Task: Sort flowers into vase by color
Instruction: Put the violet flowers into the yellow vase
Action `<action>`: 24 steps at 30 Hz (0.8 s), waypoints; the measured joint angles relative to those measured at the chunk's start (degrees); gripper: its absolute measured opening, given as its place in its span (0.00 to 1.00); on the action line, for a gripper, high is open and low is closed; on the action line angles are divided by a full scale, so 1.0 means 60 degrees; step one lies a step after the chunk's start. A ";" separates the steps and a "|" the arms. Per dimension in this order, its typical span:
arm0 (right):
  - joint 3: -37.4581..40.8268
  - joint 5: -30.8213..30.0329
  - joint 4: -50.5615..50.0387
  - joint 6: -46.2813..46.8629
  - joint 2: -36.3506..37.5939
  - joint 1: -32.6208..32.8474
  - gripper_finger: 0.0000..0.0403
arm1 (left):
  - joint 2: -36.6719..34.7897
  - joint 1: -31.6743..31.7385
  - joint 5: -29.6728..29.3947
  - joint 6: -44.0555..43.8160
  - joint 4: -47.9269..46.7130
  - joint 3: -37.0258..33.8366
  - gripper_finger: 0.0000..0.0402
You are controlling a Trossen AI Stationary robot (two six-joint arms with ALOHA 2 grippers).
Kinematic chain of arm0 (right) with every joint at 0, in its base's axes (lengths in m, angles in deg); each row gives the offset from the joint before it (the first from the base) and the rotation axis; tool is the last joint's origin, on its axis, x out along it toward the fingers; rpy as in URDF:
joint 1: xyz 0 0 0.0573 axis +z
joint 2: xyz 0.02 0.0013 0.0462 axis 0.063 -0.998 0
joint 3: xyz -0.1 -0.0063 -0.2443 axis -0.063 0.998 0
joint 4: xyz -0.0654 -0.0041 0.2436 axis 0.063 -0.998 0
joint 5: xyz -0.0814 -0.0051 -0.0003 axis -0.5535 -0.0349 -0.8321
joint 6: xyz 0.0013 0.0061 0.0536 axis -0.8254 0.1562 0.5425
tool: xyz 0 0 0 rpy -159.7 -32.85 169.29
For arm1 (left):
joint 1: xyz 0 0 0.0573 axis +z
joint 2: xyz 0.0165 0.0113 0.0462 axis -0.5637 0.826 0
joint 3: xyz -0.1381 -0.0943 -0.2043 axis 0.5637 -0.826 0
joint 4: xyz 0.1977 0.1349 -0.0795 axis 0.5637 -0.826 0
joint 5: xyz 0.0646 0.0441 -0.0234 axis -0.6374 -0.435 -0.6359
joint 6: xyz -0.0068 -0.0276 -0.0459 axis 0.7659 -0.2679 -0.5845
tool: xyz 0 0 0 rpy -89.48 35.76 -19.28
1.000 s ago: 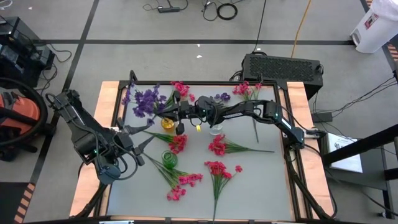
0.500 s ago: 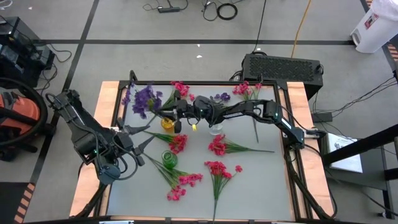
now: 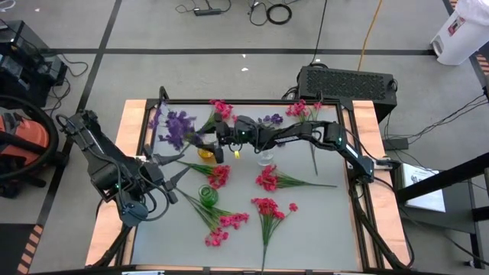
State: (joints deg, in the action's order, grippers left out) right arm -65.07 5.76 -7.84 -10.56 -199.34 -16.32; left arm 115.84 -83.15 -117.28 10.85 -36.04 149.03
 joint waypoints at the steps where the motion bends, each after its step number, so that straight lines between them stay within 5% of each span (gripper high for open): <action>1: 0.0000 0.0149 -0.0160 -0.0007 0.0046 -0.0024 0.67 | 0.0000 0.0002 0.0015 0.0000 0.0000 0.0000 0.49; 10: 0.0007 0.0602 -0.3782 -0.0157 0.1415 -0.0455 0.79 | 0.0016 0.0000 0.0236 0.0001 0.0009 0.0000 0.49; 24: 0.0000 0.0557 -0.9388 -0.2120 0.3589 -0.0550 0.80 | 0.0018 0.0001 0.0227 0.0132 0.0462 0.0000 0.49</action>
State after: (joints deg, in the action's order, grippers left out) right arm -65.07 9.11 -64.17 -23.28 -177.81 -19.62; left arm 115.95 -83.14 -115.92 11.65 -33.27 149.03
